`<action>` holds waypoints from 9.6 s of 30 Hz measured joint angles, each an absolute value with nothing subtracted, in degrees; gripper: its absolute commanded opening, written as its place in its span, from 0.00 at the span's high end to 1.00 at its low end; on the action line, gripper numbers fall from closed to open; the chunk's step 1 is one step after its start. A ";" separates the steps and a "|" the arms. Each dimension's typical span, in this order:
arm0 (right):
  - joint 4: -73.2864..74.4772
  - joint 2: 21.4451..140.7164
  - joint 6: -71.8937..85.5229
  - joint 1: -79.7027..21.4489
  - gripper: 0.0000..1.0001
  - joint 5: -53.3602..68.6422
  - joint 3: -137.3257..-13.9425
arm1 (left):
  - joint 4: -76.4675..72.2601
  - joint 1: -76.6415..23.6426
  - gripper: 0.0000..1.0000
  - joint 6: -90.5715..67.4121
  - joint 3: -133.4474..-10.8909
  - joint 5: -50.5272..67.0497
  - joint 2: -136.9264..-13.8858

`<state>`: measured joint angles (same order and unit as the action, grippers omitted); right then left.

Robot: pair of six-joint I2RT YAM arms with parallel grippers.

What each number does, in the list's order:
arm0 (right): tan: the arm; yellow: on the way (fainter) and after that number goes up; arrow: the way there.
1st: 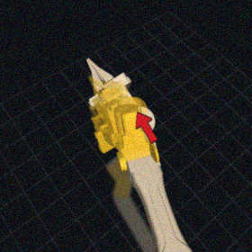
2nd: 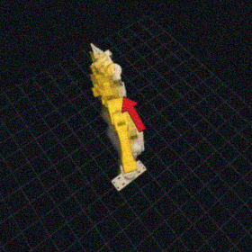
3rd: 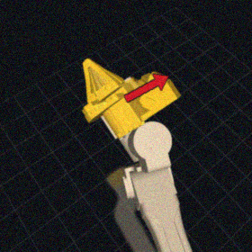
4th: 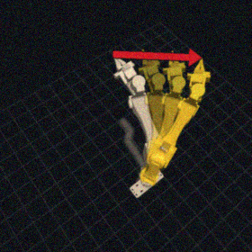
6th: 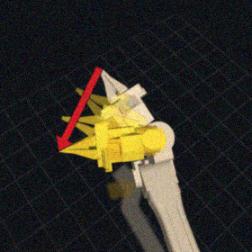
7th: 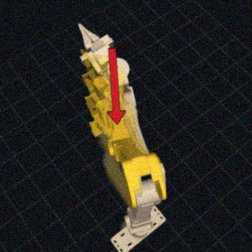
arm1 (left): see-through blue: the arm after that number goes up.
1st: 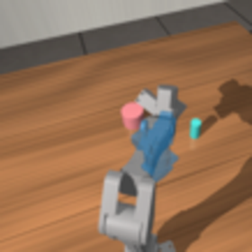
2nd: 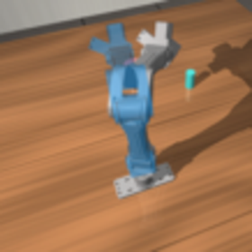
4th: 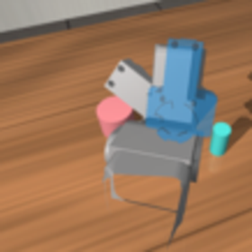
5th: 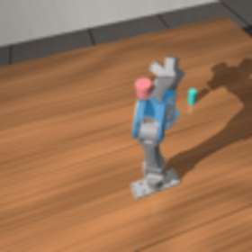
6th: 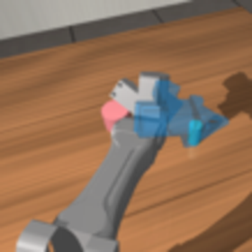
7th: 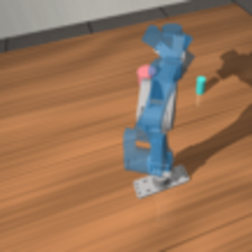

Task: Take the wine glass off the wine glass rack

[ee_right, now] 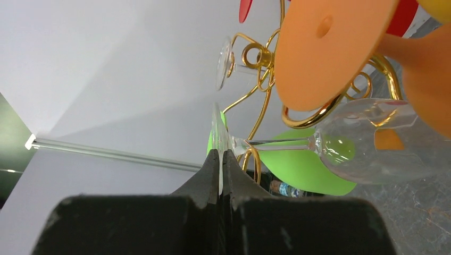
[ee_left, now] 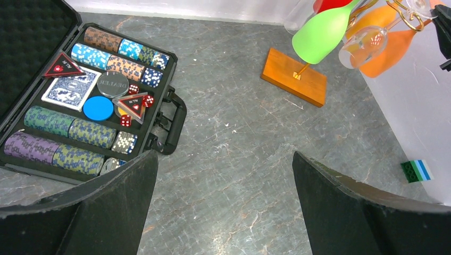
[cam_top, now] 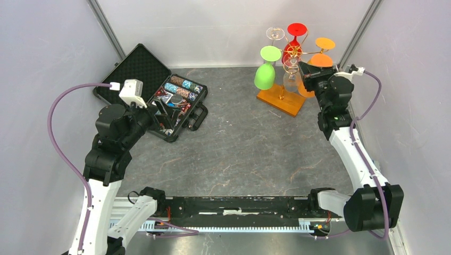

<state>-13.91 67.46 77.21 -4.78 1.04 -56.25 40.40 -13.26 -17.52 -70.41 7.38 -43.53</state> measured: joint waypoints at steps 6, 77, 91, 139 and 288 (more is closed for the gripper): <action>-16.12 67.33 78.94 -4.78 1.00 -3.73 -54.35 | 40.34 -13.26 0.00 -17.54 -70.41 7.38 -43.55; -3.38 27.49 91.83 -4.78 1.00 21.04 -33.39 | -48.03 -48.62 0.40 -4.08 -63.70 33.17 -92.79; -4.27 28.14 92.71 -4.78 1.00 22.02 -33.63 | -48.51 -50.52 0.79 -6.42 -67.09 36.12 -98.85; -33.23 40.75 76.51 -32.82 0.23 15.42 -27.35 | -34.02 -50.83 0.98 -45.84 -57.06 -20.29 -71.18; 34.37 78.24 1.61 -38.83 0.18 -18.22 -103.11 | 20.80 -50.83 0.00 -20.14 -49.93 -31.68 -33.21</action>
